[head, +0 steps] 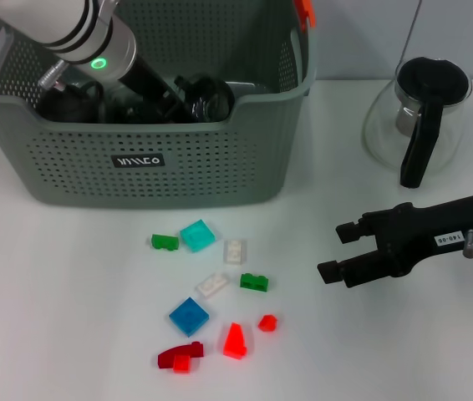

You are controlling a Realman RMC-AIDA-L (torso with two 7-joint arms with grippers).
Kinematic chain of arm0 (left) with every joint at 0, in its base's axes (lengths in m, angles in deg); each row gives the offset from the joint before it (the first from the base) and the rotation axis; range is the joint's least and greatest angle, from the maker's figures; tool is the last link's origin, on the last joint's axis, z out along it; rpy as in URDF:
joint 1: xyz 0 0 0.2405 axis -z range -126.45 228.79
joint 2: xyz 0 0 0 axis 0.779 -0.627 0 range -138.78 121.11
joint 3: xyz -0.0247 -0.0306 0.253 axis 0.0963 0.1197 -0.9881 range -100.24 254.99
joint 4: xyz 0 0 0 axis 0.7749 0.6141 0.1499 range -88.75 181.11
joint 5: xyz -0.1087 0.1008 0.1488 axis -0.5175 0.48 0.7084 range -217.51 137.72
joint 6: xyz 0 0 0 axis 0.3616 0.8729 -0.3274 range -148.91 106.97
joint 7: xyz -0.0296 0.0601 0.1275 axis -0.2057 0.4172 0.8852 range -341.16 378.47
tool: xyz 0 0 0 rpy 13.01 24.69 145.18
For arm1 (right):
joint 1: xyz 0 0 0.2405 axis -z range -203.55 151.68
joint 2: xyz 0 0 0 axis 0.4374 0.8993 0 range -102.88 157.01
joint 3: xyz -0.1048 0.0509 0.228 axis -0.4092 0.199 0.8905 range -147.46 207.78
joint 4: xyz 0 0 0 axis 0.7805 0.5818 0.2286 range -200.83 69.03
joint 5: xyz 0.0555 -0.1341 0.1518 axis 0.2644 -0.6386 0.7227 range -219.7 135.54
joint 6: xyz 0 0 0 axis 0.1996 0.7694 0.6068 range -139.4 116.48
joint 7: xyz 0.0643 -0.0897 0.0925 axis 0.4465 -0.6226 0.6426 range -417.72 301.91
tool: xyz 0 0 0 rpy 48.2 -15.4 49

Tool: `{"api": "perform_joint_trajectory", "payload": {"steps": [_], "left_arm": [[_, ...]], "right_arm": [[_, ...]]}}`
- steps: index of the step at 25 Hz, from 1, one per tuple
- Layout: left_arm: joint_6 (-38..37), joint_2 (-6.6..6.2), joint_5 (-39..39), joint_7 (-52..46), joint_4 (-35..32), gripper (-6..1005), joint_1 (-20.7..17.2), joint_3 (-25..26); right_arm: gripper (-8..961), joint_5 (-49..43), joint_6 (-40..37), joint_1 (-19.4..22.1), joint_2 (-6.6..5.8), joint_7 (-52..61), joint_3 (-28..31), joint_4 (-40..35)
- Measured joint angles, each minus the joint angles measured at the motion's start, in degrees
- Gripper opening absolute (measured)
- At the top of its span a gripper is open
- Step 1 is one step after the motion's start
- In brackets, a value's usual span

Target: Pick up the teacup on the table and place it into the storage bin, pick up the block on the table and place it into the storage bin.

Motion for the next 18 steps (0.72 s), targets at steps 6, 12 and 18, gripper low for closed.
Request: {"api": "perform_joint_trajectory", "payload": {"steps": [6, 12, 18], "left_arm": [[-4.3, 0.68, 0.0, 0.2, -6.8, 840, -1.4, 0.0], [-9.4, 0.75, -0.2, -0.2, -13.2, 841, -2.0, 0.4], [-12.5, 1.71, -1.1, -0.7, -24.0, 840, -4.7, 0.7]], "right_arm": [[928, 0.0, 0.0, -0.1, -0.05, 0.0, 0.0, 0.0], [928, 0.0, 0.0, -0.2, -0.15, 0.0, 0.1, 0.0], [928, 0.0, 0.0, -0.4, -0.37, 0.0, 0.4, 0.0]]}}
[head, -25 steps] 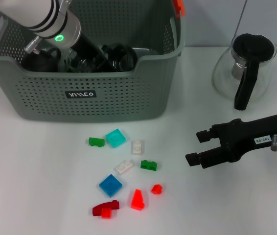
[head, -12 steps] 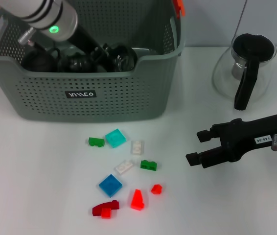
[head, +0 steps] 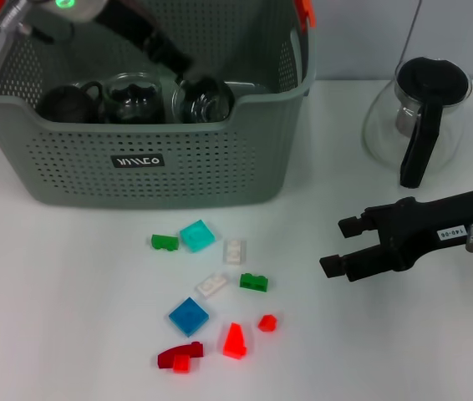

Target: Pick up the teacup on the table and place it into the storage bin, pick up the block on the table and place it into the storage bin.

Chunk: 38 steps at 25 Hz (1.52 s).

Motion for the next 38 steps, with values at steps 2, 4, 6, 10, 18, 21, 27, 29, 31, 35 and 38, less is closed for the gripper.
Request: {"api": "perform_joint_trajectory", "payload": {"steps": [2, 4, 6, 10, 18, 21, 27, 29, 31, 35, 38], "left_arm": [[-1.2, 0.15, -1.4, 0.0, -3.3, 840, -1.0, 0.1], [-4.0, 0.07, -5.8, 0.4, -7.6, 840, -2.5, 1.4], [-7.4, -0.22, -11.2, 1.3, -10.7, 840, -3.9, 3.4], [-16.6, -0.8, -25.0, 4.5, -15.6, 841, -7.2, 8.5], [-34.3, -0.48, -48.5, 15.4, -20.6, 838, -19.6, 12.8], [-38.8, 1.11, -50.0, 21.2, -20.5, 836, -24.3, 12.1], [-39.5, 3.12, -41.3, 27.9, -22.5, 832, -32.6, 5.0], [-39.4, 3.18, -37.9, 27.8, -22.5, 831, -33.1, 3.0], [-38.9, 3.26, -34.6, 27.7, -22.1, 830, -33.2, 0.0], [-36.1, 3.31, -28.4, 27.1, -20.6, 829, -32.9, -7.1], [-32.6, 3.34, -23.7, 26.5, -20.0, 829, -32.7, -13.2]], "right_arm": [[928, 0.0, 0.0, 0.0, -0.13, 0.0, 0.3, 0.0], [928, 0.0, 0.0, -0.1, -0.25, 0.1, 1.0, -0.1], [928, 0.0, 0.0, -0.1, -0.42, 0.0, 1.3, -0.2], [927, 0.0, 0.0, -0.1, -0.87, 0.0, 1.5, -0.1], [927, 0.0, 0.0, 0.3, -0.97, 0.0, 3.5, -0.1], [927, 0.0, 0.2, 0.2, -0.61, 0.3, 3.6, 0.0], [928, 0.0, 1.0, -0.2, 0.31, 1.0, 3.6, 0.1], [928, 0.1, 1.5, -0.4, 0.51, 1.1, 3.6, 0.1], [928, 0.1, 1.8, -0.6, 0.68, 1.0, 3.6, 0.3], [927, 0.0, 2.2, -1.1, 0.79, 0.6, 3.5, 1.3], [927, 0.0, 2.3, -1.4, 0.84, 0.5, 3.5, 1.5]]}}
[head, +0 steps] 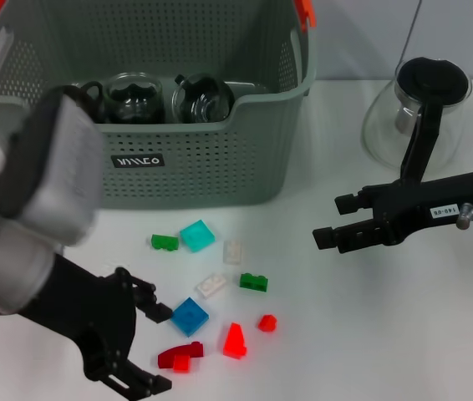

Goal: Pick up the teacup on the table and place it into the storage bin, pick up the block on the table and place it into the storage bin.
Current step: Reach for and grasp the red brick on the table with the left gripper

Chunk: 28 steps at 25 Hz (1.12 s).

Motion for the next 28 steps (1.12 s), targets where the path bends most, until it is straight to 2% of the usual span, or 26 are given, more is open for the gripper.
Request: {"api": "perform_joint_trajectory", "payload": {"steps": [5, 13, 22, 28], "left_arm": [[6.3, 0.0, 5.8, -6.7, -0.3, 829, 1.0, -7.9], [10.1, 0.05, 17.1, -13.8, -0.7, 830, 3.9, -19.5], [11.4, 0.17, 20.9, -21.6, 0.4, 829, 4.8, -27.3], [12.1, 0.31, 20.8, -23.6, 1.4, 829, 4.6, -29.9]], "right_arm": [[928, 0.0, 0.0, -0.2, 0.25, 0.2, 0.0, 0.0], [927, 0.2, 0.7, -0.2, 0.4, 0.6, 0.0, 0.1], [928, 0.3, 1.0, -0.2, 0.67, 0.9, 0.7, 0.2], [927, 0.3, 1.3, -0.3, 0.65, 0.9, 0.7, 0.2]]}}
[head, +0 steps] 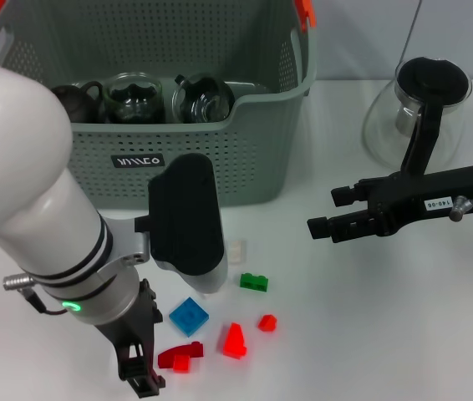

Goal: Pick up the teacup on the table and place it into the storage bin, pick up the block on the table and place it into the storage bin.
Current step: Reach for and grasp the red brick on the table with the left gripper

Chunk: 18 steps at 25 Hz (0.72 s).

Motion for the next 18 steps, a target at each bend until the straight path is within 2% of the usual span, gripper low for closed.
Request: {"api": "perform_joint_trajectory", "payload": {"steps": [12, 18], "left_arm": [[3.7, 0.03, 0.0, -0.4, 3.4, 829, -0.1, -2.0], [5.1, 0.03, 0.1, -0.4, 4.5, 740, 0.3, -2.3]], "right_arm": [[927, 0.0, 0.0, -0.1, -0.04, -0.1, 0.0, 0.0], [927, 0.0, 0.1, -0.1, -0.04, -0.1, 0.0, 0.0]]}}
